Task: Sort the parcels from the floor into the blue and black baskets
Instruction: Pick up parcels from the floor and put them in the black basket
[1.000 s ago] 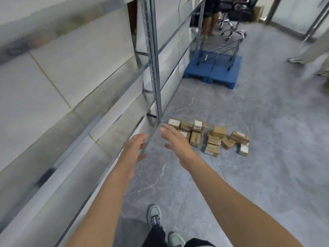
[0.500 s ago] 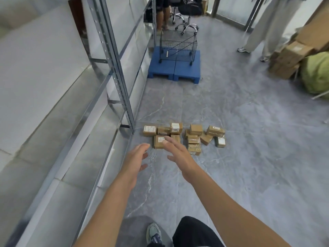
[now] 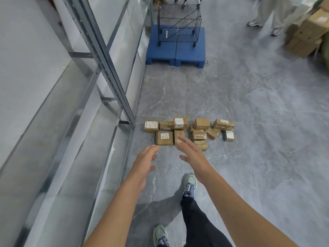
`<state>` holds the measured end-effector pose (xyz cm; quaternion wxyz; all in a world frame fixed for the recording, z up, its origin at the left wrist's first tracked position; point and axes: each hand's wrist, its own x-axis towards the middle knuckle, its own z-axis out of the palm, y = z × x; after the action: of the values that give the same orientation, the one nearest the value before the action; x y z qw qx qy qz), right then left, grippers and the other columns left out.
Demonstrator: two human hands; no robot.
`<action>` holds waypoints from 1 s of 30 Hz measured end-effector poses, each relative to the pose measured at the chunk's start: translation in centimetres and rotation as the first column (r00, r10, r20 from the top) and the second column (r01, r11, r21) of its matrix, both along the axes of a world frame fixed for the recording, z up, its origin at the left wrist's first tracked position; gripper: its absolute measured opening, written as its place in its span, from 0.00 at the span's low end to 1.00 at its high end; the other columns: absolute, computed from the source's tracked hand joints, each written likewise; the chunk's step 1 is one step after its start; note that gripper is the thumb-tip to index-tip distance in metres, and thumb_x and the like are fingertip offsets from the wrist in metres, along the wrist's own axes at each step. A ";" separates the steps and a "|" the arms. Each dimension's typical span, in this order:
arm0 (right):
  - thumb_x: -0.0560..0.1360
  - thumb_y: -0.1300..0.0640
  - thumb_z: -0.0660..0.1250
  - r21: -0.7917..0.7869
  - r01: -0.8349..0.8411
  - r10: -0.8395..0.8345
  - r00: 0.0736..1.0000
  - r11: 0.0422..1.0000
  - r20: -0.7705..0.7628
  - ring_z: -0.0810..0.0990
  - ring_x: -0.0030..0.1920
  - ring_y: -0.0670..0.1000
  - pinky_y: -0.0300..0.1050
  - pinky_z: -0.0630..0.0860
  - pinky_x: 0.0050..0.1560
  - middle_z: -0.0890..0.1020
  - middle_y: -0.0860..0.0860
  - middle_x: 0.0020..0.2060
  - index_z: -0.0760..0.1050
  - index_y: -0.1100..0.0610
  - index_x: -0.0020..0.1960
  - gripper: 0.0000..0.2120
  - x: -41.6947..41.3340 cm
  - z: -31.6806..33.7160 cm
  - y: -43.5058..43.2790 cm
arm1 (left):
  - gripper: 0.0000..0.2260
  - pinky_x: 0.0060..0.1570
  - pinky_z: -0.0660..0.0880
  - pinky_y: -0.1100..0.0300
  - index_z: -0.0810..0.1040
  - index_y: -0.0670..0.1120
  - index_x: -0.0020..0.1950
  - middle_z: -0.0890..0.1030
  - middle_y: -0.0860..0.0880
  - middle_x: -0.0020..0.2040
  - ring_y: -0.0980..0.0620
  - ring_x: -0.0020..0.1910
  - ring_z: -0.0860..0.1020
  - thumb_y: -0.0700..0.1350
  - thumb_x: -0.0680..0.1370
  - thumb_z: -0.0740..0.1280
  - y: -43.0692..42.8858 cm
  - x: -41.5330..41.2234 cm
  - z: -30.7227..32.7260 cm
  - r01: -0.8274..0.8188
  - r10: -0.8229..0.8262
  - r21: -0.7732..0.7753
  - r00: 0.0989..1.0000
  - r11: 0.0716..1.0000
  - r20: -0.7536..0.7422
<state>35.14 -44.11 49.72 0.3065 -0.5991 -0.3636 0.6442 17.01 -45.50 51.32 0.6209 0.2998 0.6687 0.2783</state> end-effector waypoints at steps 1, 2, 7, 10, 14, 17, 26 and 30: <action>0.82 0.39 0.66 -0.013 0.006 -0.006 1.000 1.000 0.000 0.70 0.76 0.51 0.57 0.67 0.78 0.70 0.45 0.77 0.70 0.43 0.78 0.26 0.6 -0.5 1.4 | 0.02 0.71 0.72 0.46 0.74 0.62 0.56 0.76 0.56 0.65 0.53 0.68 0.74 0.57 0.84 0.63 1.4 0.5 -0.5 -0.002 0.002 -0.013 1.000 1.000 -0.005; 0.82 0.39 0.66 -0.023 0.009 -0.009 1.000 1.000 -0.002 0.70 0.76 0.51 0.57 0.67 0.78 0.70 0.45 0.77 0.69 0.43 0.78 0.26 1.2 -0.9 2.8 | 0.04 0.70 0.72 0.46 0.74 0.61 0.58 0.76 0.55 0.66 0.53 0.68 0.74 0.57 0.84 0.63 2.7 1.2 -1.0 -0.003 0.003 -0.024 1.000 1.000 -0.007; 0.82 0.40 0.66 -0.078 0.006 -0.007 1.000 0.997 -0.009 0.70 0.76 0.50 0.56 0.67 0.78 0.70 0.44 0.76 0.69 0.43 0.78 0.26 4.4 -2.6 9.8 | 0.06 0.71 0.71 0.45 0.76 0.58 0.61 0.77 0.54 0.66 0.52 0.67 0.75 0.55 0.85 0.63 9.5 4.7 -2.7 -0.039 0.038 -0.088 0.999 0.995 -0.014; 0.83 0.41 0.65 -0.093 0.006 -0.007 1.000 0.996 -0.014 0.70 0.75 0.49 0.54 0.67 0.78 0.72 0.43 0.73 0.71 0.42 0.75 0.22 5.9 -3.6 13.3 | 0.12 0.73 0.70 0.43 0.76 0.55 0.66 0.76 0.53 0.67 0.52 0.68 0.74 0.55 0.84 0.64 12.7 6.1 -3.7 -0.060 0.059 -0.108 0.998 0.992 -0.009; 0.83 0.43 0.65 -0.120 0.019 -0.020 1.000 0.993 -0.005 0.69 0.76 0.51 0.54 0.67 0.78 0.71 0.46 0.75 0.69 0.45 0.78 0.24 7.1 -5.0 17.3 | 0.12 0.72 0.70 0.45 0.75 0.54 0.66 0.76 0.52 0.67 0.51 0.68 0.74 0.54 0.84 0.64 16.4 7.0 -5.1 -0.070 0.070 -0.136 0.998 0.988 -0.001; 0.83 0.44 0.66 -0.148 0.040 -0.039 0.999 0.988 0.006 0.71 0.75 0.53 0.56 0.68 0.78 0.72 0.49 0.75 0.71 0.44 0.76 0.22 7.8 -6.8 20.1 | 0.04 0.70 0.72 0.46 0.77 0.57 0.58 0.78 0.53 0.64 0.53 0.66 0.75 0.53 0.85 0.64 19.2 6.9 -7.0 -0.061 0.061 -0.149 0.998 0.987 -0.001; 0.83 0.43 0.66 -0.231 0.038 -0.026 0.998 0.972 0.056 0.69 0.76 0.52 0.56 0.68 0.77 0.70 0.48 0.78 0.69 0.46 0.78 0.26 4.3 -15.1 29.3 | 0.06 0.53 0.74 0.54 0.78 0.56 0.59 0.78 0.52 0.65 0.55 0.66 0.75 0.53 0.84 0.63 29.3 3.0 -16.0 -0.030 0.030 -0.277 1.000 0.960 -0.006; 0.83 0.42 0.67 -0.291 0.034 -0.010 0.996 0.956 0.083 0.69 0.77 0.51 0.58 0.67 0.78 0.70 0.47 0.78 0.68 0.48 0.80 0.28 0.9 -20.5 33.9 | 0.06 0.55 0.72 0.53 0.78 0.55 0.58 0.79 0.56 0.58 0.59 0.60 0.76 0.53 0.85 0.62 34.3 -0.7 -21.6 -0.022 0.017 -0.319 1.000 0.948 -0.017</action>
<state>36.04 -10.25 29.19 0.2068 -0.6674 -0.2696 0.6627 16.27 -11.15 29.72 0.6536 0.1908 0.7123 0.1705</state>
